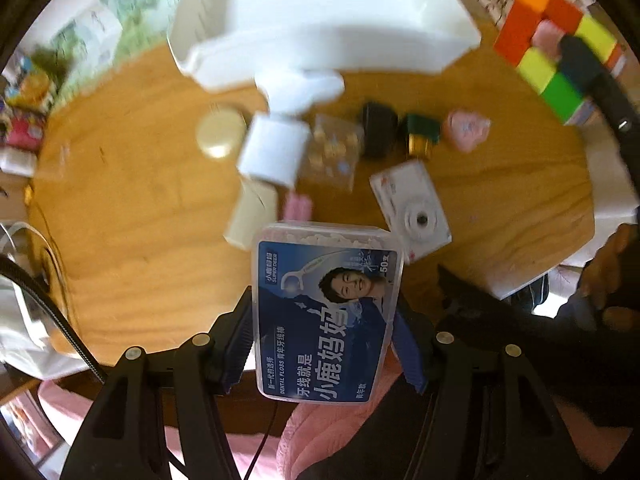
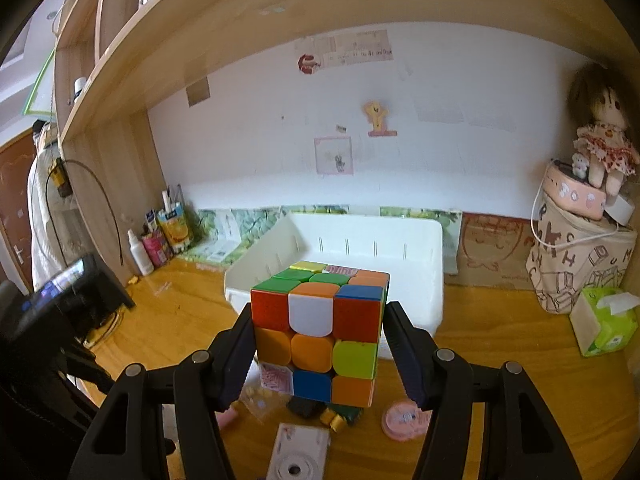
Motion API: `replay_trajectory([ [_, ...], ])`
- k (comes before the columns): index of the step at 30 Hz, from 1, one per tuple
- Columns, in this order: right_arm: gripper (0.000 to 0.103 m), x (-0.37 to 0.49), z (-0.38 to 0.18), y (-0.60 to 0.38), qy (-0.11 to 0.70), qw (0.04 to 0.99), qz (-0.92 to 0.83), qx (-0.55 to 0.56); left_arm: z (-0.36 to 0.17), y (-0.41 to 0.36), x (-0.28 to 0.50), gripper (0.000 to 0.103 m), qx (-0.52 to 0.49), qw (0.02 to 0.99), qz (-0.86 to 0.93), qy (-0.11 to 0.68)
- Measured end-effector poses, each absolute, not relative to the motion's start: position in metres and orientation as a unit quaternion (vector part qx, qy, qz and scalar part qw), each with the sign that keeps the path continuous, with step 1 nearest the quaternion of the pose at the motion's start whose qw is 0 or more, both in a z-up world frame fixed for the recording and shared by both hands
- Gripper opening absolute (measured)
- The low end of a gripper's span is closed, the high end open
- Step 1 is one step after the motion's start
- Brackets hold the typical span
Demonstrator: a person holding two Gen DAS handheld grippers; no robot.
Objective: Organize rigid objects
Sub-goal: 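Lift the Rubik's cube with the right tool while the left tool lifts the floss box, then lower both held items into the white tray and open both tools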
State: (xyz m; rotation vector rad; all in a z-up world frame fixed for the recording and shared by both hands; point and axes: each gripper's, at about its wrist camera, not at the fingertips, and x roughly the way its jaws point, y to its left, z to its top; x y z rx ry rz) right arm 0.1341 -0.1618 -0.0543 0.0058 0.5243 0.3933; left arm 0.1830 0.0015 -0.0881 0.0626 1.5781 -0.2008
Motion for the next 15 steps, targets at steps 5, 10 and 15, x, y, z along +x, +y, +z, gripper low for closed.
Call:
replay_trajectory([
  [5, 0.063, 0.147, -0.049, -0.153, 0.239, 0.954, 0.183, 0.01, -0.066, 0.01, 0.193, 0.065, 0.053, 0.728, -0.098, 0.677],
  [10, 0.063, 0.166, -0.045, -0.145, 0.218, 0.961, 0.167, 0.015, -0.054, 0.016, 0.226, 0.065, 0.064, 0.753, -0.109, 0.646],
  [15, 0.063, 0.187, -0.044, -0.14, 0.203, 0.967, 0.152, 0.007, -0.044, 0.023, 0.256, 0.065, 0.046, 0.783, -0.133, 0.605],
])
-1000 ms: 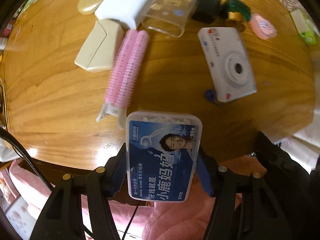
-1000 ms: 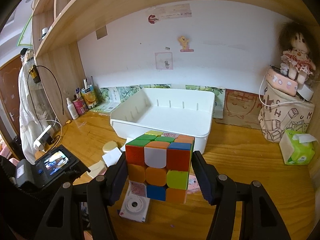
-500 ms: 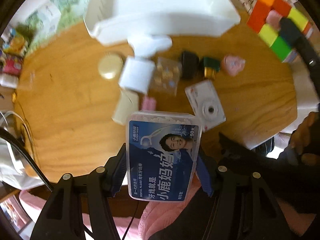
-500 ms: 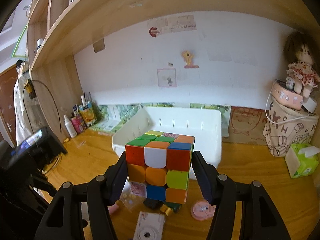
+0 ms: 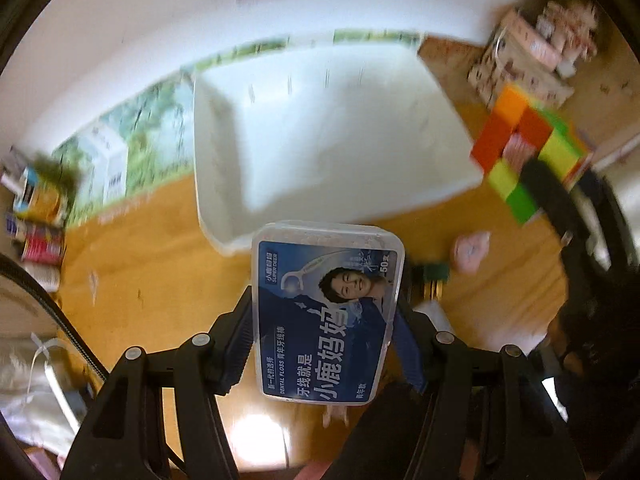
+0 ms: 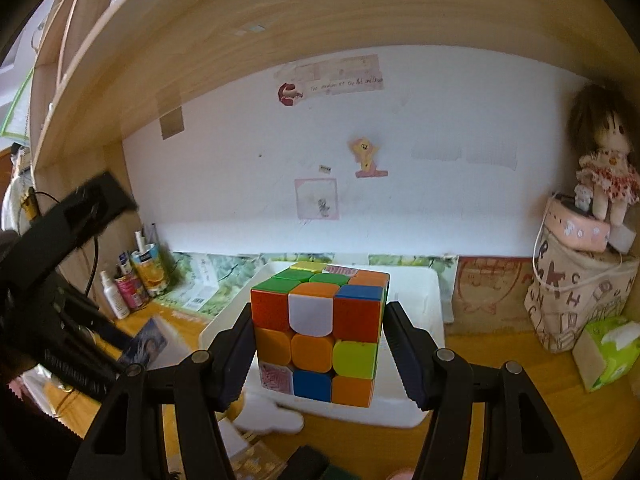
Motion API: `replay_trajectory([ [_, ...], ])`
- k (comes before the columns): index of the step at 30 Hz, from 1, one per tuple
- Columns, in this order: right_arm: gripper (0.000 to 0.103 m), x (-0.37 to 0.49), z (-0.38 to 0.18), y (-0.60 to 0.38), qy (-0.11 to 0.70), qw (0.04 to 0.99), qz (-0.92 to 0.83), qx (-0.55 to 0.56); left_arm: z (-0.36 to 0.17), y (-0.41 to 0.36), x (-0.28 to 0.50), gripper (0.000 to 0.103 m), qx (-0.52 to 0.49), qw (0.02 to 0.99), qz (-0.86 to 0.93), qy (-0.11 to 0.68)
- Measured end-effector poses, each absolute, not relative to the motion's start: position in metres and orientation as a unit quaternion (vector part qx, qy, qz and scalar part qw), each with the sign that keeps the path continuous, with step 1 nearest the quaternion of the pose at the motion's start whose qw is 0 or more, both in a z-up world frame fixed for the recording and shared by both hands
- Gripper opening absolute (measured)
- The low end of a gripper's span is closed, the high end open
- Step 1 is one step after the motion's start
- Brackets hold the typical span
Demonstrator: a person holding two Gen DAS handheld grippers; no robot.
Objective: Organize rigid objects
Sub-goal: 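Lower both held items into the white tray and open both tools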
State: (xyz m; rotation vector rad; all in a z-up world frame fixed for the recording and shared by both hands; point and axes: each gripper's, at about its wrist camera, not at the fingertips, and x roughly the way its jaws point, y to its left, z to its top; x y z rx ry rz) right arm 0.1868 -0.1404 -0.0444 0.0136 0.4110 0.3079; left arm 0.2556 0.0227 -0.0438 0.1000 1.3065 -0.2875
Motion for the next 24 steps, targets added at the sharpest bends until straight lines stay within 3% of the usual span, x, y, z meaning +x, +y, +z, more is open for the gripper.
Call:
replay_trajectory([
  [24, 0.063, 0.276, -0.08, -0.127, 0.231, 0.97, 0.077, 0.018, -0.069, 0.032, 0.355, 0.066, -0.038, 0.849, -0.199, 0.488],
])
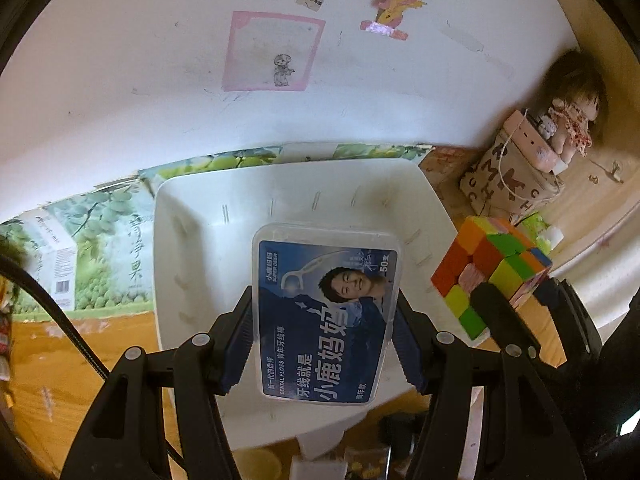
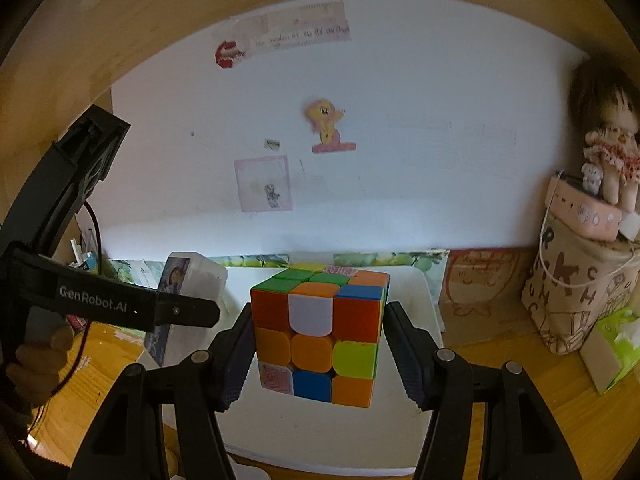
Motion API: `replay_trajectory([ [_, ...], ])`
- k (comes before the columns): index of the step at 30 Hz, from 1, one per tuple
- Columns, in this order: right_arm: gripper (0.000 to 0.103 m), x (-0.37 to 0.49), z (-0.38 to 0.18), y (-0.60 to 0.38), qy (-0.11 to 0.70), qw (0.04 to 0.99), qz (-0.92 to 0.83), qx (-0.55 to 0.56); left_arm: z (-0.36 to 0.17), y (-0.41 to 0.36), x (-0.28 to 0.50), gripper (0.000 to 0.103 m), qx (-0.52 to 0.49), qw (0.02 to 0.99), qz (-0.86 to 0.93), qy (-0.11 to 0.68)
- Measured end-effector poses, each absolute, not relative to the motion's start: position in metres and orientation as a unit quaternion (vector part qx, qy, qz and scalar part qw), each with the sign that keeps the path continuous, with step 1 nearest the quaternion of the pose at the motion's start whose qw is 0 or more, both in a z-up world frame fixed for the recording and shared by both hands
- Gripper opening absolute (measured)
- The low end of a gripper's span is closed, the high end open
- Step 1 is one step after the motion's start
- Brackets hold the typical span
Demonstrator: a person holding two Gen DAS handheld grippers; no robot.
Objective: Organize rigid objects
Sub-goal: 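Lower both held items into the white tray and open both tools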
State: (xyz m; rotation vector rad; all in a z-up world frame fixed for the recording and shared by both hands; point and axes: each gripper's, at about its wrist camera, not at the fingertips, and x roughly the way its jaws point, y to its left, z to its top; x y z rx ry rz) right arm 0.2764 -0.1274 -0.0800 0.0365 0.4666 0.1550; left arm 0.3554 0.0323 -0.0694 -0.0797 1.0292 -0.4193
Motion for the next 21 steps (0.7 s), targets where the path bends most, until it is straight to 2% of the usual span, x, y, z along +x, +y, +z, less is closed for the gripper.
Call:
replay_trajectory([
  [6, 0.064, 0.286, -0.091, -0.124, 0.254, 0.965, 0.069, 0.013, -0.083, 0.034, 0.367, 0.066, -0.055, 0.849, -0.193, 0.488],
  [7, 0.064, 0.287, -0.092, -0.124, 0.257, 0.964, 0.068, 0.013, -0.085, 0.034, 0.368, 0.07, -0.057, 0.848, -0.195, 0.49],
  [9, 0.072, 0.285, -0.089, -0.124, 0.249, 0.966, 0.067, 0.011, -0.085, 0.035, 0.366, 0.077, -0.064, 0.848, -0.199, 0.487],
  [10, 0.08, 0.282, -0.086, -0.123, 0.24, 0.968, 0.067, 0.006, -0.082, 0.035, 0.364, 0.081, -0.067, 0.851, -0.202, 0.48],
  [11, 0.082, 0.281, -0.085, -0.123, 0.237, 0.969, 0.068, 0.002, -0.081, 0.036, 0.363, 0.083, -0.066, 0.854, -0.203, 0.474],
  [21, 0.085, 0.262, -0.064, -0.115, 0.221, 0.973, 0.065, -0.021, -0.054, 0.04, 0.338, 0.083, -0.029, 0.882, -0.196, 0.427],
])
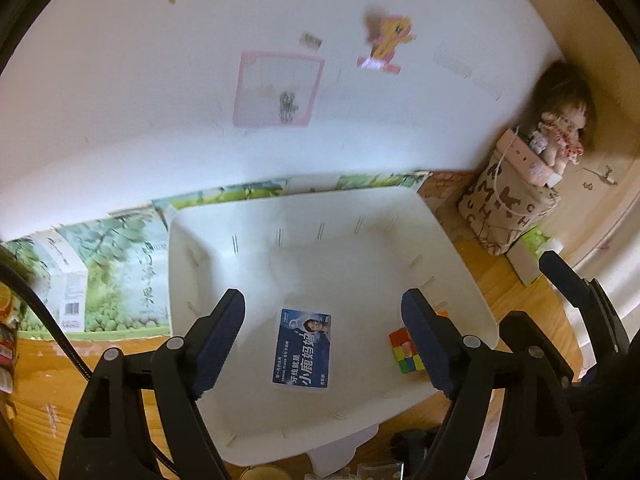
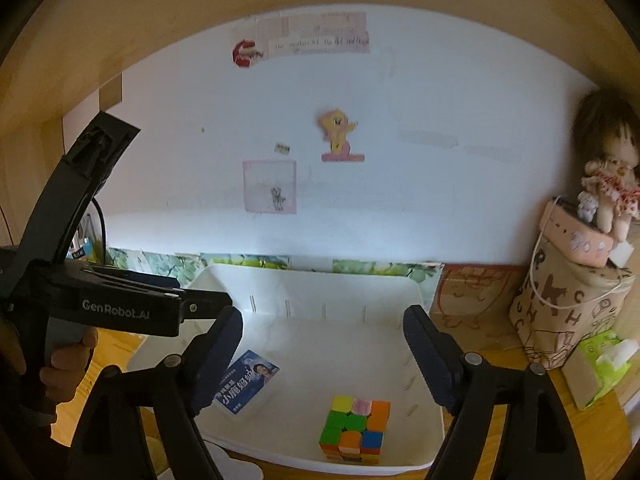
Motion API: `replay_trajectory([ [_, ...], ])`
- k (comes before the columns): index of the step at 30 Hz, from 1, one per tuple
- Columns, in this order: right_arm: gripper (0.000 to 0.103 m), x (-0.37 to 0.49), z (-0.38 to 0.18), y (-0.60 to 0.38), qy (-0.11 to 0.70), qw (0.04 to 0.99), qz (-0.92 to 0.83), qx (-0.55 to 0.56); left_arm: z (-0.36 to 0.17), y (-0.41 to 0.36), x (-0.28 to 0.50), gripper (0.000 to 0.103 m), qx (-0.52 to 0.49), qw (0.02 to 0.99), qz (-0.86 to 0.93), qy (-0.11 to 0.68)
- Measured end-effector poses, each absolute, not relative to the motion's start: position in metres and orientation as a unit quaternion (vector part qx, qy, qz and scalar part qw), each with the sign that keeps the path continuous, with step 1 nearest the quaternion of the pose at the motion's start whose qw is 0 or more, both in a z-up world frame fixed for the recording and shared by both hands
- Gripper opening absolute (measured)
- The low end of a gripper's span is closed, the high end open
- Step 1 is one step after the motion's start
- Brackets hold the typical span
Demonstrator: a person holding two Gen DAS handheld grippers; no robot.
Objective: Organize rigid objects
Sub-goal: 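Lower both held items into the white tray and open both tools, then withdraw both tools from the tray back toward the desk items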
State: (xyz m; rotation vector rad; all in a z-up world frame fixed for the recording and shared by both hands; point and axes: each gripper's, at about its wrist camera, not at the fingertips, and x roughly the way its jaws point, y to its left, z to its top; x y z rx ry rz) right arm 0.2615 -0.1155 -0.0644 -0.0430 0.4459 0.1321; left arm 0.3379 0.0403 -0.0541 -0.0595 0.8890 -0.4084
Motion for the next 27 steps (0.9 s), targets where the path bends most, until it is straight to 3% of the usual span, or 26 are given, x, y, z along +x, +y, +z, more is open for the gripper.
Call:
replay_trajectory([
  [7, 0.086, 0.231, -0.04, -0.114, 0.186, 0.981, 0.056, -0.025, -0.02, 0.054, 0.301, 0.083, -0.033, 0.911, -0.184, 0.368],
  [12, 0.1, 0.204, -0.023, -0.115, 0.151, 0.987, 0.051, -0.019, -0.002, 0.065, 0.272, 0.083, -0.038, 0.926, -0.167, 0.335],
  [27, 0.101, 0.117, 0.012, -0.13, 0.102, 0.993, 0.064, -0.002, 0.029, 0.085, 0.176, 0.083, -0.071, 0.953, -0.086, 0.281],
])
